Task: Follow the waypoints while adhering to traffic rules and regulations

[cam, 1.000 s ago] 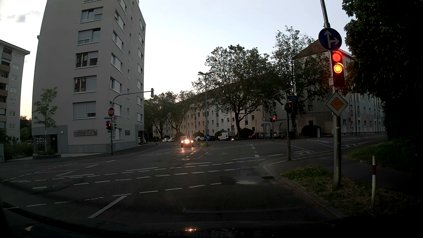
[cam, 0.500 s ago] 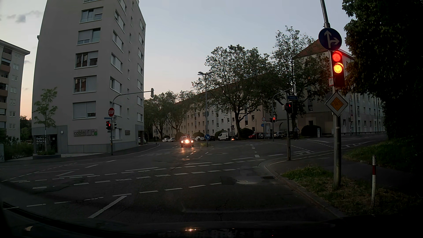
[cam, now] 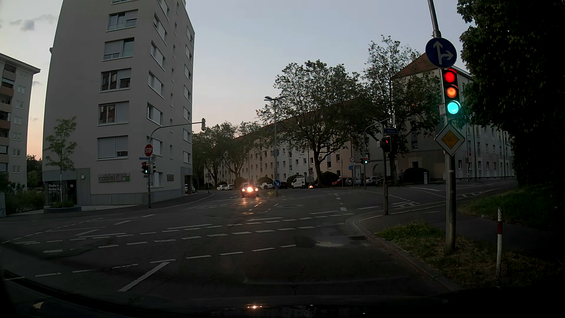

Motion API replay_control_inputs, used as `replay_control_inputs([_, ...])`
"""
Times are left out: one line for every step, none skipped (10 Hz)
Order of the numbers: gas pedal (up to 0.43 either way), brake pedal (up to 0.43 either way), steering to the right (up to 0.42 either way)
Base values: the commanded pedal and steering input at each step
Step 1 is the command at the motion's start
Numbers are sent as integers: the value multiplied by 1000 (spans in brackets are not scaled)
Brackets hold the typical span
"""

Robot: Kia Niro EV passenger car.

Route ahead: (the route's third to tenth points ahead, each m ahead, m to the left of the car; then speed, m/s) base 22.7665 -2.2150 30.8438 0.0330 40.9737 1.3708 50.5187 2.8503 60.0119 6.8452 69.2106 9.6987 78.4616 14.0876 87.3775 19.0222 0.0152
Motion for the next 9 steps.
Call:
replay_control_inputs([0, 0, 0])
replay_control_inputs([20, 0, 0])
replay_control_inputs([177, 0, 0])
replay_control_inputs([197, 0, 0])
replay_control_inputs([209, 0, 0])
replay_control_inputs([228, 0, 0])
replay_control_inputs([240, 0, 0])
replay_control_inputs([248, 0, 0])
replay_control_inputs([260, 0, 0])
